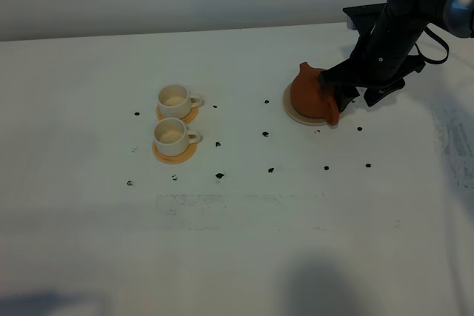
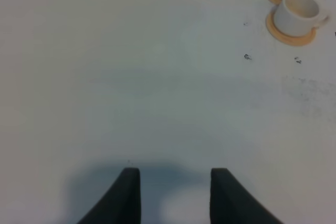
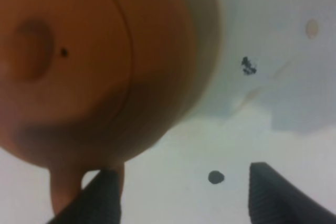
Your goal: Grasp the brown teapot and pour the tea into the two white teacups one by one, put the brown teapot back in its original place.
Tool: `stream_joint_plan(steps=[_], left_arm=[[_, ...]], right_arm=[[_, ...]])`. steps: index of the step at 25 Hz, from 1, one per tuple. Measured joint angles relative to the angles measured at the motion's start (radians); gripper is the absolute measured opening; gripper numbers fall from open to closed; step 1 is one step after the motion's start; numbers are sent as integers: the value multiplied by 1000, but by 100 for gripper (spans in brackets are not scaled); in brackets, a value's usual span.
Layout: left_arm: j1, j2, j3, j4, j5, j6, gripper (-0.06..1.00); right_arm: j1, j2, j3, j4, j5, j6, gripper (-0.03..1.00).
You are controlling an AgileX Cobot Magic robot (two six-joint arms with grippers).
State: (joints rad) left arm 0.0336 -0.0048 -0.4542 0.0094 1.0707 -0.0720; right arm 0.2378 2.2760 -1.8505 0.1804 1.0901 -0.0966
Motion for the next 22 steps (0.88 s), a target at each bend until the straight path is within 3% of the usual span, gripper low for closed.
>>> stream_joint_plan(steps=[13, 22], left_arm=[[0, 0, 0, 0, 0, 0, 31], [0, 0, 0, 0, 0, 0, 31]], right_arm=[[1, -101, -2, -71, 27, 17, 52], [70, -107, -2, -85, 46, 29, 52]])
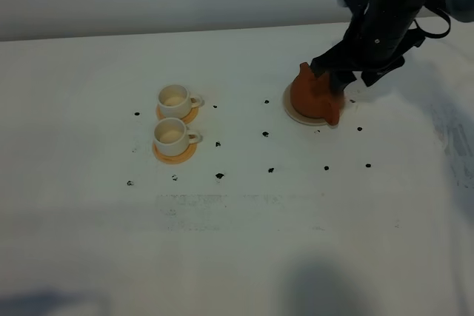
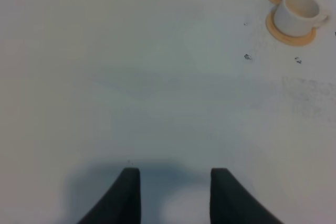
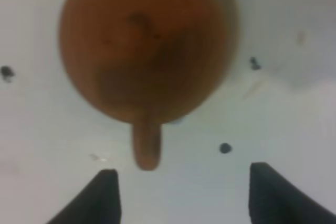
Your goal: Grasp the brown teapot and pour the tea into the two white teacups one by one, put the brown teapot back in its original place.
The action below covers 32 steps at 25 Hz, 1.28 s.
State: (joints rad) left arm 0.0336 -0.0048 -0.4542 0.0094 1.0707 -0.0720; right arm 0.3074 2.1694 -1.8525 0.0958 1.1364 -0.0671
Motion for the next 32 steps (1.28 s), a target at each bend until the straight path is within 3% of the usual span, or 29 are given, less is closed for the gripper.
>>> stream_joint_plan(steps=[32], left_arm=[[0, -1, 0, 0, 0, 0, 31]], right_arm=[[20, 62, 0, -15, -50, 28, 52]])
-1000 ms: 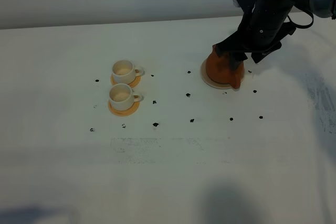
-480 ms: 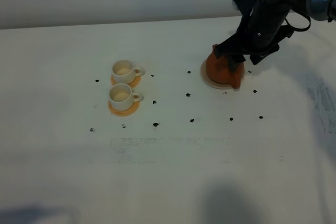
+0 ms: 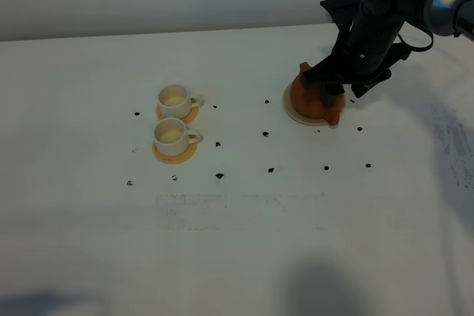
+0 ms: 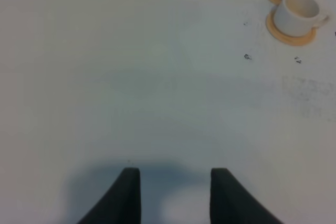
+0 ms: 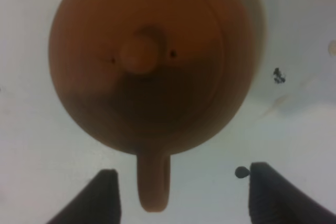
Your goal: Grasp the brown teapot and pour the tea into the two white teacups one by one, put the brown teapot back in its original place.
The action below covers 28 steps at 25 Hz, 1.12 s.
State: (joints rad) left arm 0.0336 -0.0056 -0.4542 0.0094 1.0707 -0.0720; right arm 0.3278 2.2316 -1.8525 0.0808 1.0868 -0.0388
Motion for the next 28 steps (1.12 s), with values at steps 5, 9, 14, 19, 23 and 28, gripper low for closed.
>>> stream_joint_plan(steps=[5, 9, 14, 19, 23, 28], left_arm=[[0, 0, 0, 0, 0, 0, 31], [0, 0, 0, 0, 0, 0, 31], [0, 0, 0, 0, 0, 0, 31], [0, 0, 0, 0, 0, 0, 31], [0, 0, 0, 0, 0, 0, 31], [0, 0, 0, 0, 0, 0, 31]], right_arm=[[0, 5, 0, -1, 3, 0, 52], [8, 14, 0, -3, -1, 0, 52], [10, 14, -1, -3, -7, 10, 52], [10, 26, -1, -3, -7, 10, 52], [10, 33, -1, -3, -10, 10, 52], [10, 33, -1, -3, -18, 12, 48]])
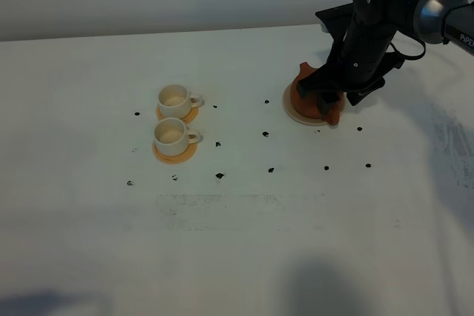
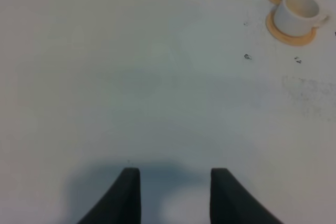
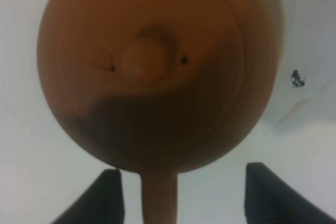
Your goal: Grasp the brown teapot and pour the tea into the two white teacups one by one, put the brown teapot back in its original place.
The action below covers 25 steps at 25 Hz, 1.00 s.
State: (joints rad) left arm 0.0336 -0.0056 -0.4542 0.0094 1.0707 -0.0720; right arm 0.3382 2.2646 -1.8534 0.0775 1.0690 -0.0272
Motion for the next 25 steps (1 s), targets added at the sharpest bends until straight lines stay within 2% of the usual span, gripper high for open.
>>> stream_joint_plan(steps=[5, 11, 25], left_arm=[[0, 0, 0, 0, 0, 0, 31], [0, 0, 0, 0, 0, 0, 31], [0, 0, 0, 0, 0, 0, 31]], right_arm=[[1, 0, 0, 12, -1, 0, 36], [5, 0, 0, 9, 1, -19, 11], [5, 0, 0, 10, -10, -39, 9]])
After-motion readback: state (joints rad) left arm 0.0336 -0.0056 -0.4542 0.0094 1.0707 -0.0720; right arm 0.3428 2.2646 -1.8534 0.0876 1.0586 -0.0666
